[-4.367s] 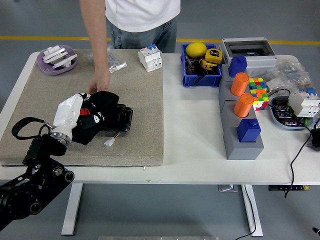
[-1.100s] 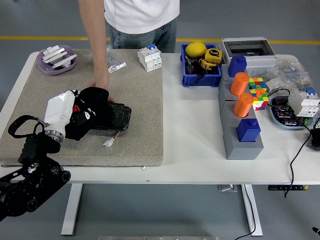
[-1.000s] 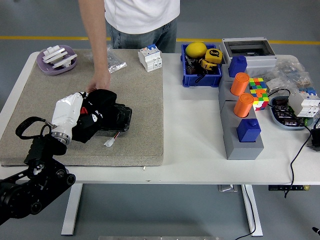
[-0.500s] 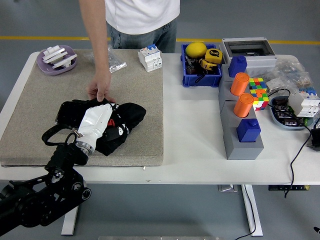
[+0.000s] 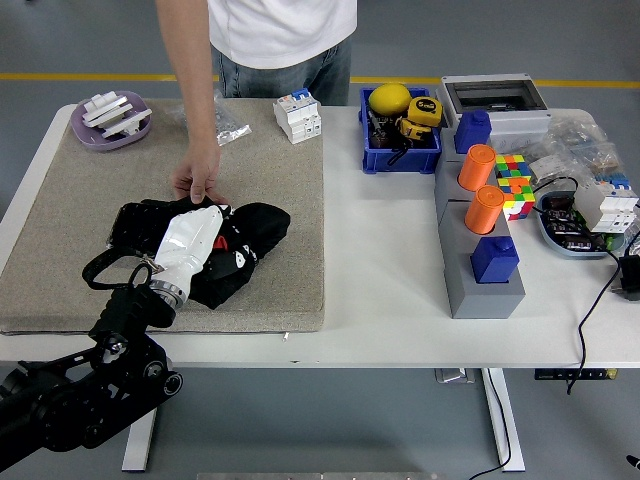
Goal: Pick the rag up,wipe the panel,place it on the desk
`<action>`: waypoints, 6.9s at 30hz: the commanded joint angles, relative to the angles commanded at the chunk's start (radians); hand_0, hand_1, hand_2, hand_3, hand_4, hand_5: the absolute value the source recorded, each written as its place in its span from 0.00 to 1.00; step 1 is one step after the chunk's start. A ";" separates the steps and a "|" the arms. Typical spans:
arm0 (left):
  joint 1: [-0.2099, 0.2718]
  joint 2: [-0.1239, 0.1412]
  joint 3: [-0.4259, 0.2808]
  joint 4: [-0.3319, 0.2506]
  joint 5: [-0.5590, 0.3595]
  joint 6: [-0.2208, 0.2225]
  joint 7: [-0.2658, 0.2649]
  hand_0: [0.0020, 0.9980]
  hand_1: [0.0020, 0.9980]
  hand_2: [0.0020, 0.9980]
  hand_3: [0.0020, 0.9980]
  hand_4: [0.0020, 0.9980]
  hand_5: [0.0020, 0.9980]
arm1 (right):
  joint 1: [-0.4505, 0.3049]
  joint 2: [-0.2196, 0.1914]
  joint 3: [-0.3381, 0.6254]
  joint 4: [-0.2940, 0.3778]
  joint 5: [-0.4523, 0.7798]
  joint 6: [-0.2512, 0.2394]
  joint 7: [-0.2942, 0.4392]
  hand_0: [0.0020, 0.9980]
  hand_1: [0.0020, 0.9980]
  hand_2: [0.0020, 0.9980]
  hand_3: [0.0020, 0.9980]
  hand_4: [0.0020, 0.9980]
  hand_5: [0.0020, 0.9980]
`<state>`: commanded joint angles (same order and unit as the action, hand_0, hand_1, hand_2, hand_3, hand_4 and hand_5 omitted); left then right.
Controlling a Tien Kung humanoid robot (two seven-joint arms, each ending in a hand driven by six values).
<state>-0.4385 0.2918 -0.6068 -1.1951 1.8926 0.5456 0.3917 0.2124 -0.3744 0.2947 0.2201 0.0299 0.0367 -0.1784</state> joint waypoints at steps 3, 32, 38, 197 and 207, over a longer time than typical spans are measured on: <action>0.001 0.005 -0.032 0.030 -0.006 0.006 -0.008 0.34 0.16 0.46 0.42 0.19 0.00 | 0.000 0.000 -0.003 0.000 0.003 0.000 0.001 0.71 0.62 0.68 0.64 1.00 0.57; 0.023 0.067 -0.266 0.189 0.006 0.028 0.005 0.33 0.16 0.46 0.42 0.20 0.00 | 0.000 -0.001 -0.007 0.001 0.011 0.001 0.002 0.71 0.62 0.68 0.64 1.00 0.57; 0.024 0.071 -0.271 0.195 0.000 0.030 0.003 0.33 0.16 0.46 0.42 0.20 0.00 | 0.001 -0.001 -0.010 0.001 0.015 0.002 0.003 0.71 0.62 0.68 0.64 1.00 0.57; 0.087 0.161 -0.424 0.194 -0.096 -0.098 -0.071 0.52 0.69 0.69 0.70 1.00 0.48 | 0.003 0.000 0.026 -0.004 -0.014 -0.010 -0.014 0.70 0.59 0.68 0.64 1.00 0.56; 0.163 0.183 -0.548 -0.021 -0.127 -0.060 -0.129 0.51 0.66 0.68 0.69 1.00 0.50 | 0.002 0.003 0.012 -0.004 0.007 -0.010 -0.008 0.70 0.58 0.68 0.64 1.00 0.56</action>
<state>-0.2758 0.4749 -1.1550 -1.2156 1.7652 0.4853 0.2632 0.2146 -0.3713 0.3063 0.2157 0.0370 0.0267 -0.1867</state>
